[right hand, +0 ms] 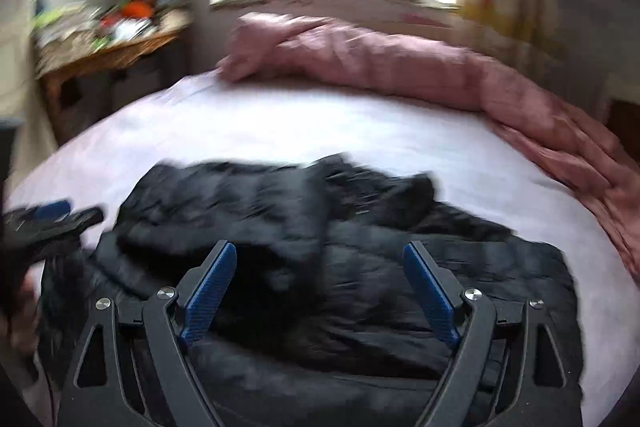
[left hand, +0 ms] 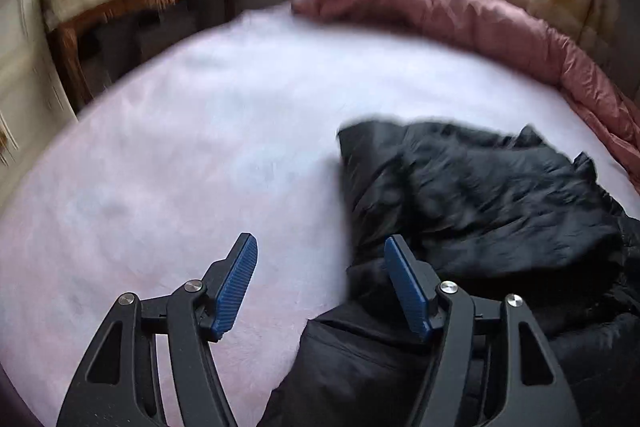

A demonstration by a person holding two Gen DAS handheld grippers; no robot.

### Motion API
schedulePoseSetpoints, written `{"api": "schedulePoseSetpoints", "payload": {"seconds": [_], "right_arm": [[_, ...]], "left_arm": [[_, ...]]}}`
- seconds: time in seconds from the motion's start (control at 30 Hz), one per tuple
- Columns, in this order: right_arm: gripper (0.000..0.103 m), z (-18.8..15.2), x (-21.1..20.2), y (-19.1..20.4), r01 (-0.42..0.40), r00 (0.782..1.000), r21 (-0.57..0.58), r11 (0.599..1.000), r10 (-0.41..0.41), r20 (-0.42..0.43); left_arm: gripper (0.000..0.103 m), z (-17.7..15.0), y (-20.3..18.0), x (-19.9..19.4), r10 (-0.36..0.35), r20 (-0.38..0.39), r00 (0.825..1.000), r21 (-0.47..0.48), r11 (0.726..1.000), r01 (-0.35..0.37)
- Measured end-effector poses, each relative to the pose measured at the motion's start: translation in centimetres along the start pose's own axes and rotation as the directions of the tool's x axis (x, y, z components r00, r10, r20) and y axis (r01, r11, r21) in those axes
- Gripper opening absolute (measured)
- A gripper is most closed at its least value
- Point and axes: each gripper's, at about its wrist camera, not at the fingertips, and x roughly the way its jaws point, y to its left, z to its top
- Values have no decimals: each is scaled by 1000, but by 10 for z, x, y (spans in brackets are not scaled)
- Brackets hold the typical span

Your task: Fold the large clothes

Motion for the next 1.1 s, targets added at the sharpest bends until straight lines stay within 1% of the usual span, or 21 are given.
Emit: {"api": "schedulePoseSetpoints", "payload": {"seconds": [0.03, 0.07, 0.1, 0.13, 0.17, 0.23, 0.27, 0.3, 0.33, 0.4, 0.57, 0.6, 0.63, 0.73, 0.77, 0.83, 0.93, 1.03, 1.1], "right_arm": [[87, -3, 7, 6, -28, 1000, -23, 999, 28, -12], [85, -7, 16, 10, -41, 999, -39, 998, 39, -37], [80, -10, 25, 14, -21, 998, -48, 999, 18, -65], [79, -13, 30, 17, 1, 997, -59, 998, -5, -75], [78, -14, 33, 20, 16, 997, -70, 997, -21, -78], [78, -15, 37, 23, 42, 997, -85, 996, -48, -67], [78, -15, 39, 24, 70, 995, -91, 993, -76, -62], [78, -15, 42, 23, 120, 990, -90, 989, -126, -59], [78, -14, 44, 20, 148, 987, -83, 985, -153, -57], [78, -14, 45, 5, 188, 980, -34, 982, -190, -58], [78, -8, 37, -48, 293, 956, 94, 951, -290, -47], [78, -8, 36, -58, 297, 955, 113, 948, -292, -55], [78, -9, 35, -70, 276, 961, 140, 951, -269, -72], [78, -10, 36, -88, 224, 972, 212, 951, -204, -112], [78, -10, 37, -91, 217, 974, 226, 950, -195, -117], [78, -10, 37, -93, 229, 971, 221, 948, -207, -119], [78, -7, 31, -92, 255, 966, 221, 941, -239, -94], [78, -6, 19, -96, 225, 974, 288, 931, -220, -53], [78, -6, 10, -105, 213, 976, 344, 915, -218, -23]], "left_arm": [[65, 0, 2, 9, -24, -36, 999, -2, 1000, 24], [65, -1, 1, 13, -35, -47, 998, 1, 999, 35], [65, -2, -1, 15, -30, -48, 998, 13, 999, 31], [65, -4, -6, 17, -15, -45, 999, 37, 999, 16], [65, -5, -12, 19, 0, -43, 999, 67, 998, 3], [65, -11, -22, 28, 32, -69, 997, 112, 993, -24], [65, -17, -23, 35, 41, -87, 995, 123, 992, -31], [66, -18, -24, 39, 47, -95, 994, 126, 991, -35], [66, -18, -23, 40, 45, -93, 995, 123, 992, -33], [66, -17, -22, 38, 33, -95, 995, 111, 994, -22], [67, -16, -26, 40, 37, -93, 995, 116, 993, -26], [67, -16, -26, 41, 34, -94, 995, 114, 993, -24], [67, -16, -25, 41, 32, -95, 995, 113, 993, -22], [69, -15, -24, 41, 26, -96, 995, 111, 994, -15], [69, -14, -24, 41, 23, -96, 995, 111, 994, -13], [69, -14, -23, 42, 17, -97, 995, 111, 994, -6], [70, -12, -23, 45, 16, -99, 995, 110, 994, -5], [70, -11, -25, 49, 34, -98, 995, 123, 992, -21], [70, -10, -26, 50, 37, -96, 995, 125, 992, -25]]}}
